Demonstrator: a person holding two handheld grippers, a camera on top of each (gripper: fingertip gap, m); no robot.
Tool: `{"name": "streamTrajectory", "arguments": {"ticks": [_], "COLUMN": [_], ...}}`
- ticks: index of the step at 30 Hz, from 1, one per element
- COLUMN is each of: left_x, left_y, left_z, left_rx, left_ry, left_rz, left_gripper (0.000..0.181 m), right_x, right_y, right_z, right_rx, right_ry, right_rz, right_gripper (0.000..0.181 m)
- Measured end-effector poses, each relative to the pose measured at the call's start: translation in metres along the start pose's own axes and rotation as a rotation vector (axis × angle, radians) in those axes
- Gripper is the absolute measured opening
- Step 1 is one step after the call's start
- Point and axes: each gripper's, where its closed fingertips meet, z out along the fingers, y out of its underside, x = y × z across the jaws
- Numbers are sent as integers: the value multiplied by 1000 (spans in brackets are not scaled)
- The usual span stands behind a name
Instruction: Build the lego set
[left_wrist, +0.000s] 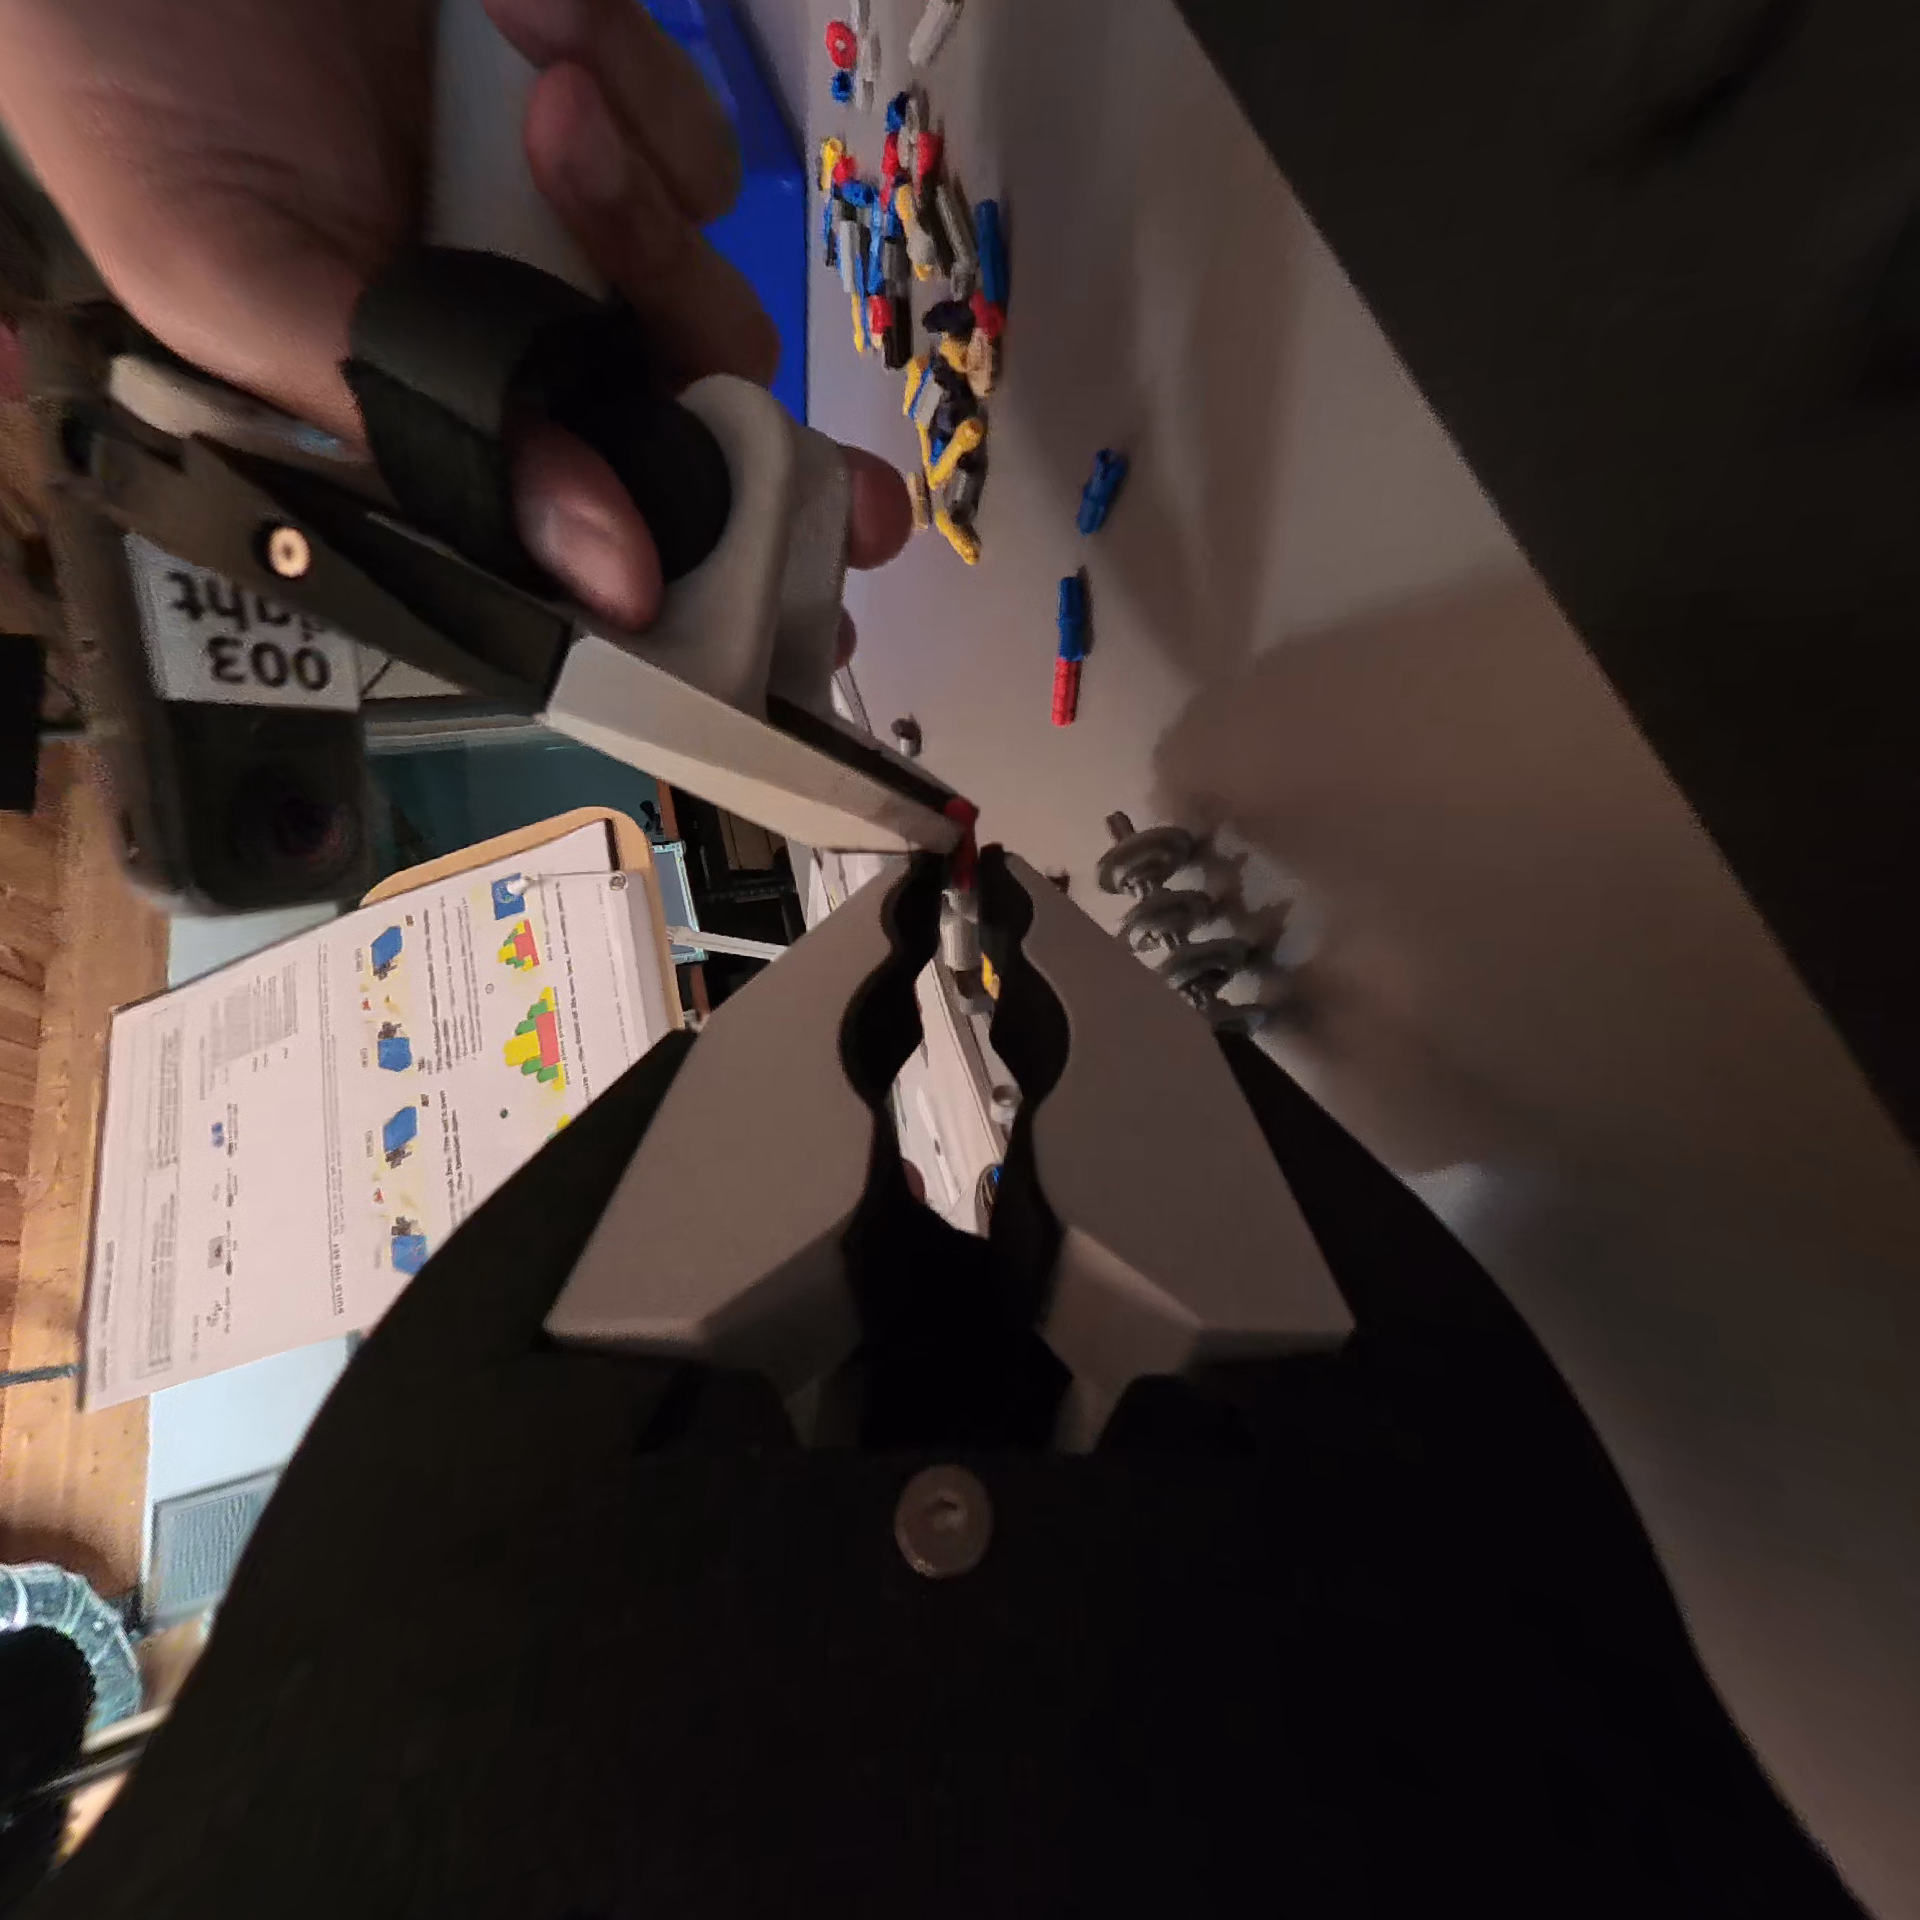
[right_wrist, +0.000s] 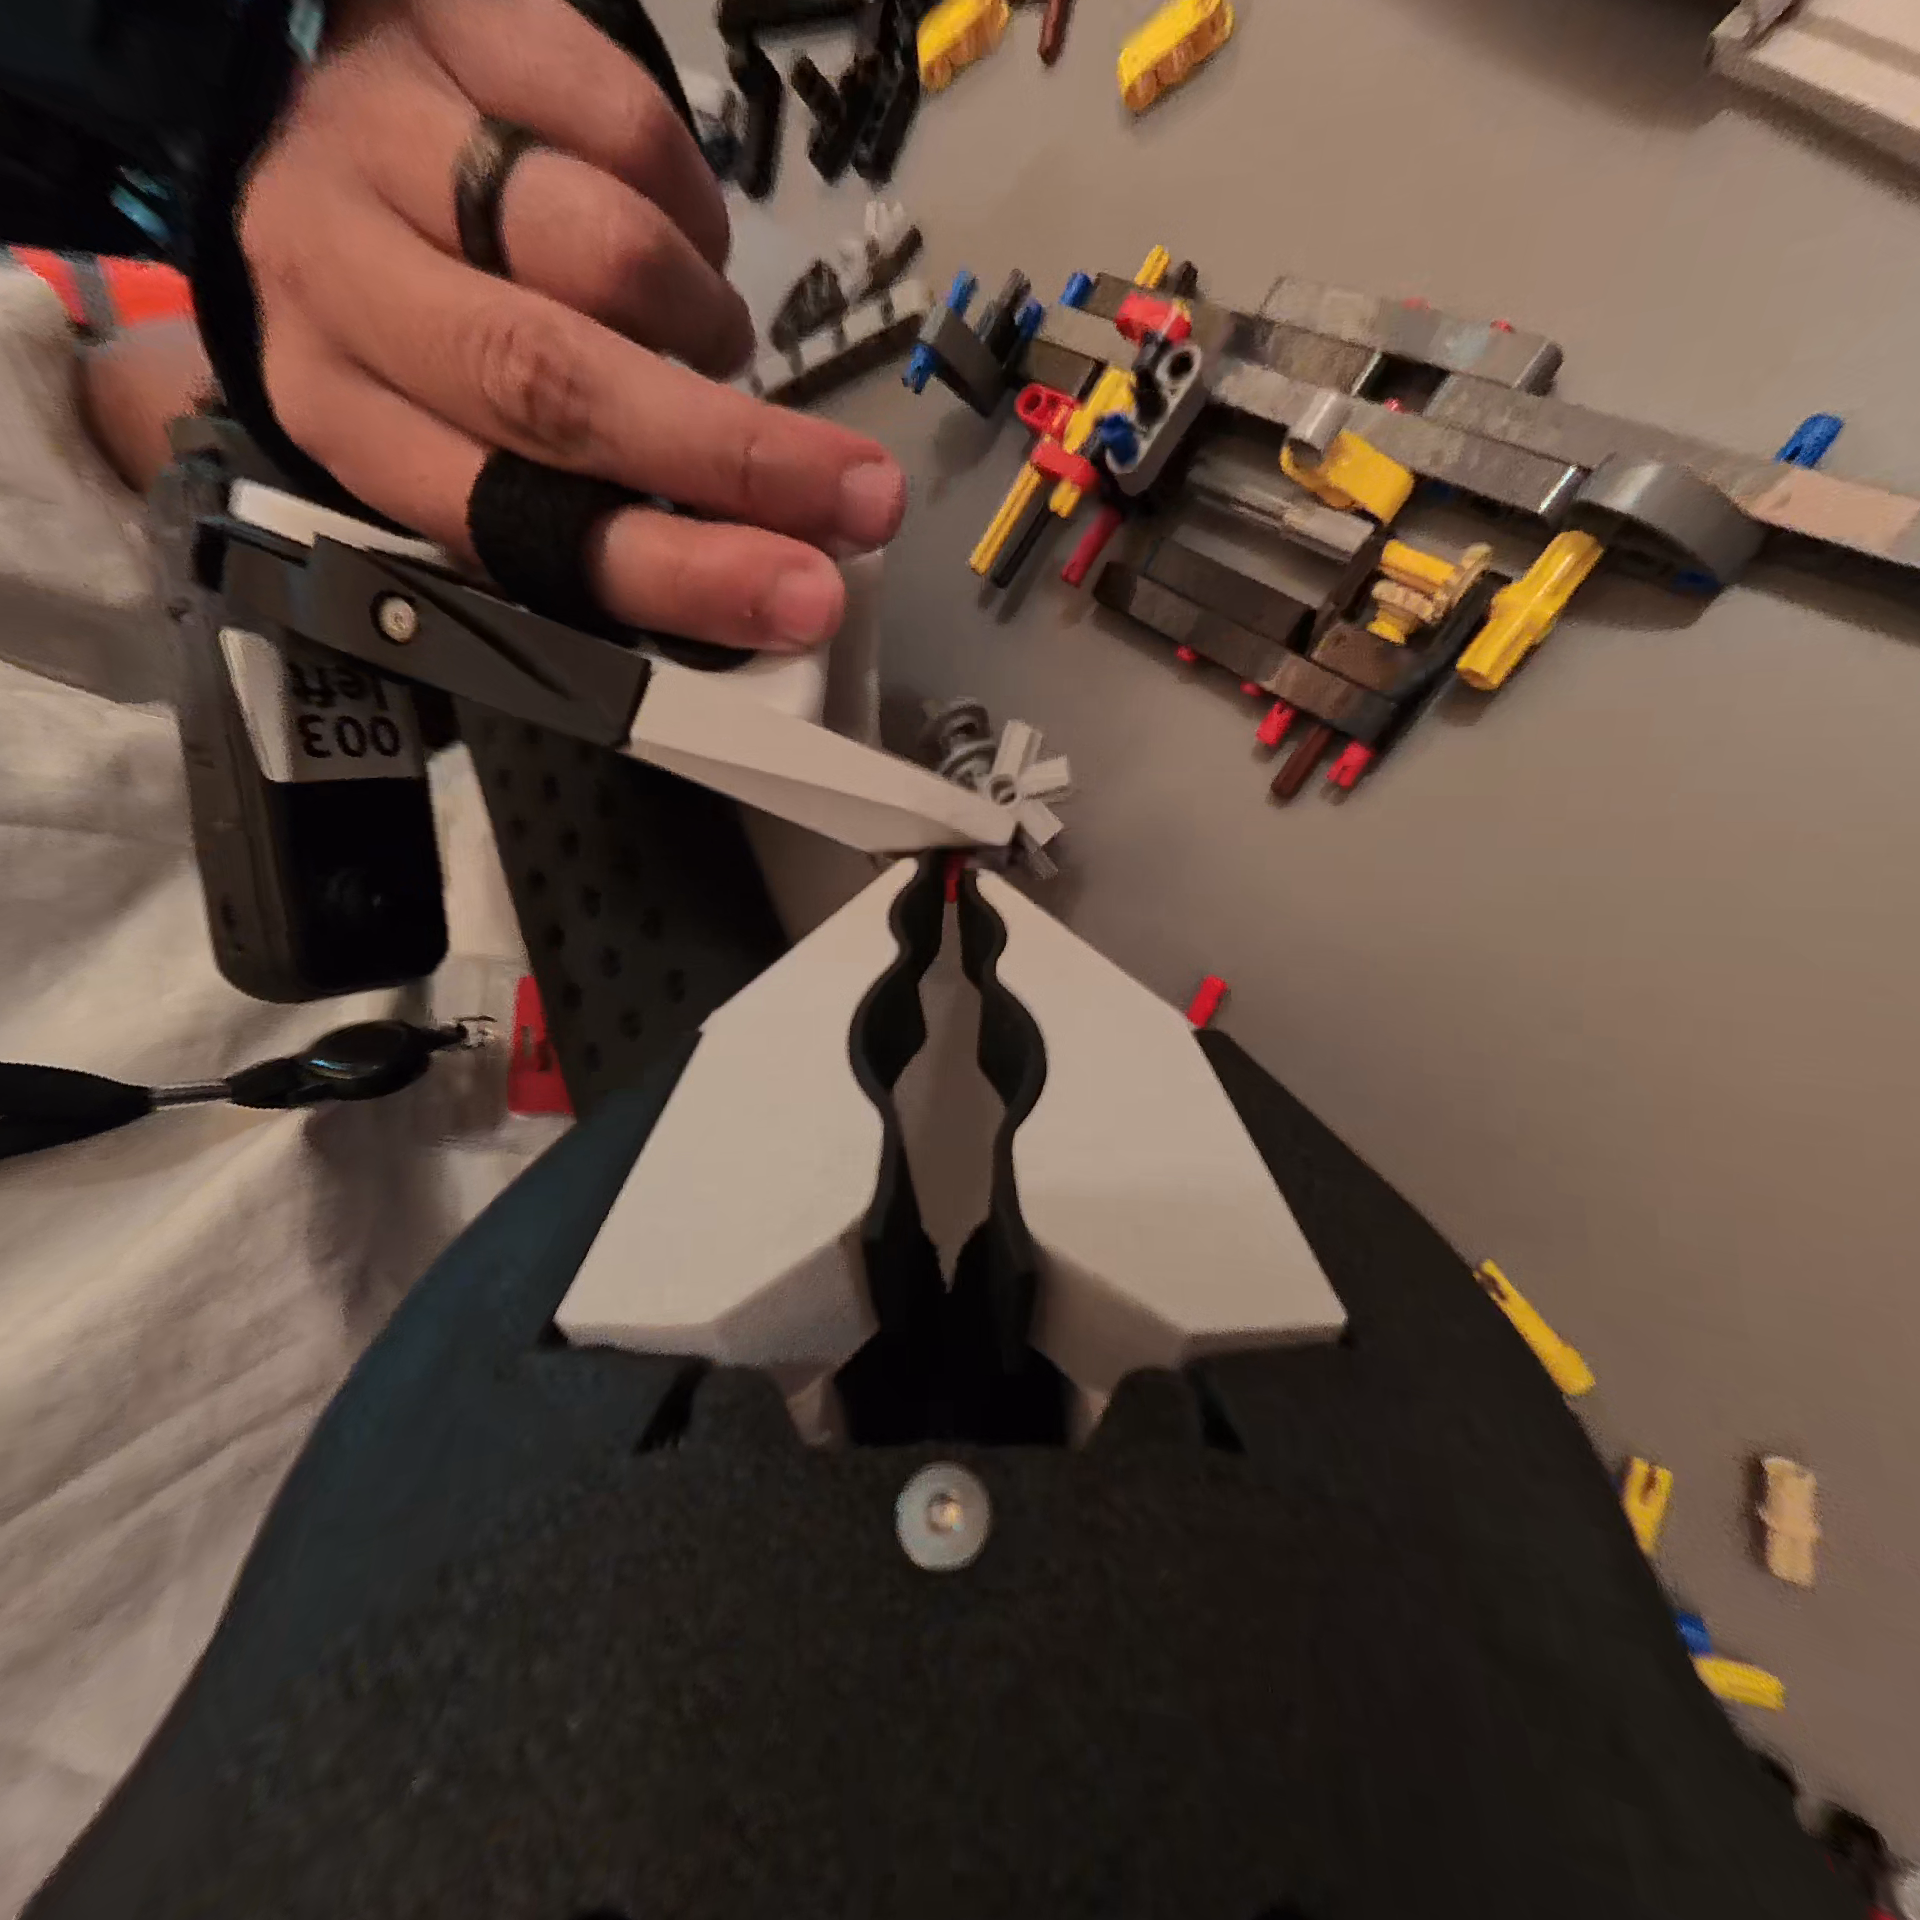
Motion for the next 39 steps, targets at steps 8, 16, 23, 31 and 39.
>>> {"name": "streamTrajectory", "arguments": {"ticks": [8,16,23,31,39], "left_x": [-2,-10,-10,-18,-12], "left_y": [24,-10,-23,-30,-29], "left_z": [4,-4,0,-1,2], "left_rx": [-86,52,84,99,74], "left_ry": [12,21,34,-9,14], "left_rz": [-142,-230,-279,-265,-232], "left_gripper": [6,5,5,5,6], "right_x": [17,0,-14,-24,-10], "right_y": [13,8,-13,-24,-19], "right_z": [-2,-22,-24,-16,-14], "right_rx": [27,209,361,514,477], "right_ry": [71,55,-45,-148,-103], "right_rz": [-27,-160,-113,-55,-30], "right_gripper": [1,1,1,1,1]}}
